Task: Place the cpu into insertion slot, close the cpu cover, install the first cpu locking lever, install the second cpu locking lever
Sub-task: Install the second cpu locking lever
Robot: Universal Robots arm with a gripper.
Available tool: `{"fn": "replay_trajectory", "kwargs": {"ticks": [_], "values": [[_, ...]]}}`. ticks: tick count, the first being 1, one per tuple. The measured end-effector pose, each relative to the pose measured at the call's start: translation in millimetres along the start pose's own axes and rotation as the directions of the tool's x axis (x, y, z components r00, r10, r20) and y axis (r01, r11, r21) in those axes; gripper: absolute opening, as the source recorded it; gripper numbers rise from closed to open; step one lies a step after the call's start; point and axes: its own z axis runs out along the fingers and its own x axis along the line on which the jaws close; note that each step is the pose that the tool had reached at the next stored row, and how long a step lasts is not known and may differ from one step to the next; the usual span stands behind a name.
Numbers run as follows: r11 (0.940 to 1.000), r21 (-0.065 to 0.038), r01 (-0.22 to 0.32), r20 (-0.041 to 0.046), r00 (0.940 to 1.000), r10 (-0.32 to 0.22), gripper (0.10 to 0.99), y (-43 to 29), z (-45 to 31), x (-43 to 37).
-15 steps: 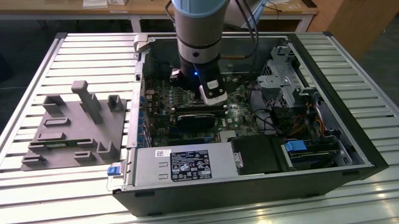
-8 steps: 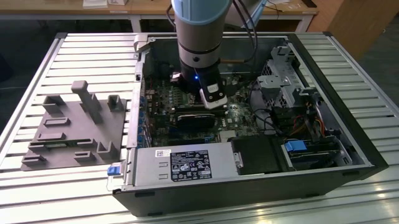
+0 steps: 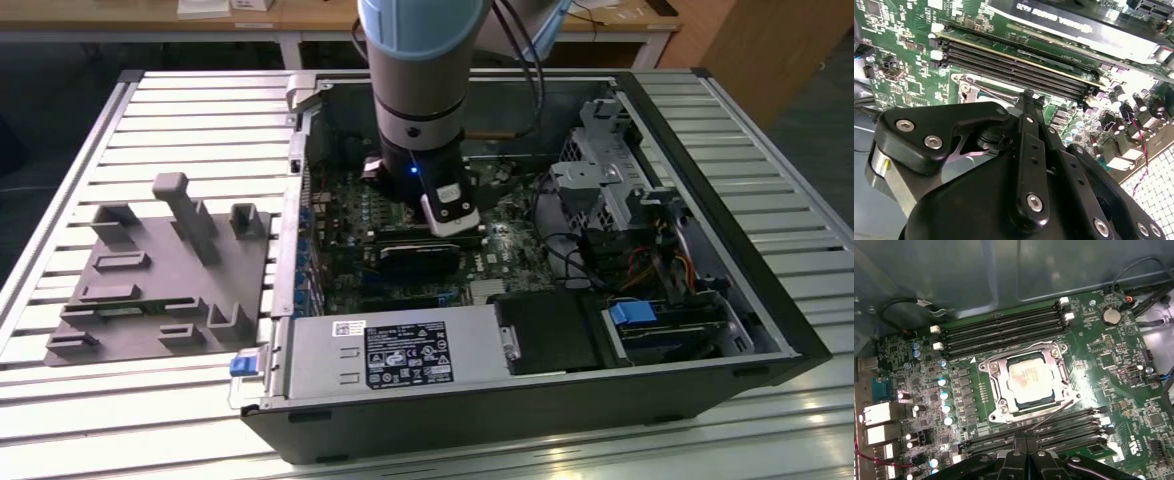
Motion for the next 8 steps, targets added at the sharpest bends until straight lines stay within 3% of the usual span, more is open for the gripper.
{"fn": "replay_trajectory", "kwargs": {"ticks": [8], "values": [[1.0000, -0.001, 0.000, 0.0000, 1.0000, 0.000, 0.102, -3.9, 9.0, 6.0]]}}
